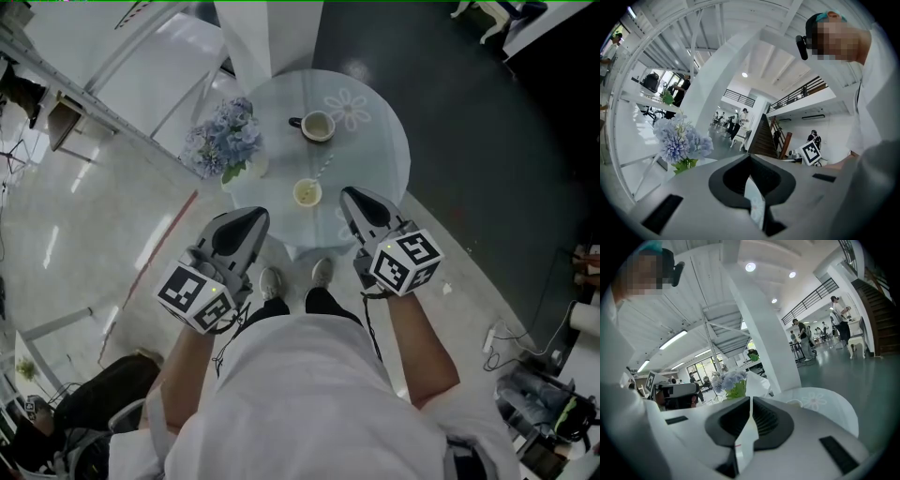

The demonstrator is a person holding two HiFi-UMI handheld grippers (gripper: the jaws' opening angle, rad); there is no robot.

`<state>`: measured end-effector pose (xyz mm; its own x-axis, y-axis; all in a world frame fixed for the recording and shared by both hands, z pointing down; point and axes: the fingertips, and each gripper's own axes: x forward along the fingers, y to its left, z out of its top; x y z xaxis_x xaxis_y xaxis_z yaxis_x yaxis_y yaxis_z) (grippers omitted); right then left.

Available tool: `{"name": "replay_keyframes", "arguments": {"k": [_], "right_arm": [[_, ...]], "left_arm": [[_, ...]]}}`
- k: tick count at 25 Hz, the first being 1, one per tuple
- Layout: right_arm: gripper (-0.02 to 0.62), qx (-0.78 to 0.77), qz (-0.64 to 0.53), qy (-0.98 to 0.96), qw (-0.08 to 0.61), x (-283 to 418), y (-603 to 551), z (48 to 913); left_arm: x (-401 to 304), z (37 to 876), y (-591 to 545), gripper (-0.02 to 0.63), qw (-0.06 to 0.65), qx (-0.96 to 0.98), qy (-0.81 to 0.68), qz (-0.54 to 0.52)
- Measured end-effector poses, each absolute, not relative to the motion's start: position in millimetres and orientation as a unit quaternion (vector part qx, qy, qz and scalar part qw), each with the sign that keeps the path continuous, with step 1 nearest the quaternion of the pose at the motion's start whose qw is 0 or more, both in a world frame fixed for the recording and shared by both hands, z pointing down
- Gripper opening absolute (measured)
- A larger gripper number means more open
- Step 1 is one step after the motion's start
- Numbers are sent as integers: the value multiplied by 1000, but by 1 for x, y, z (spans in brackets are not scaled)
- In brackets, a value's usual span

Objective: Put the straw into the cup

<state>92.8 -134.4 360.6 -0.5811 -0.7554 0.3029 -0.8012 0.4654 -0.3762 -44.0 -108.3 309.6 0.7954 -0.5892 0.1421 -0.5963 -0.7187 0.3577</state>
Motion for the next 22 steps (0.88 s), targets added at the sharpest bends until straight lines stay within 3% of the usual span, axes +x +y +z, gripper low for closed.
{"name": "replay_keyframes", "arguments": {"k": [22], "right_arm": [[23, 446, 215, -867, 51, 66, -104, 341]], "left_arm": [[-55, 313, -89, 21, 196, 932, -303, 18]]}}
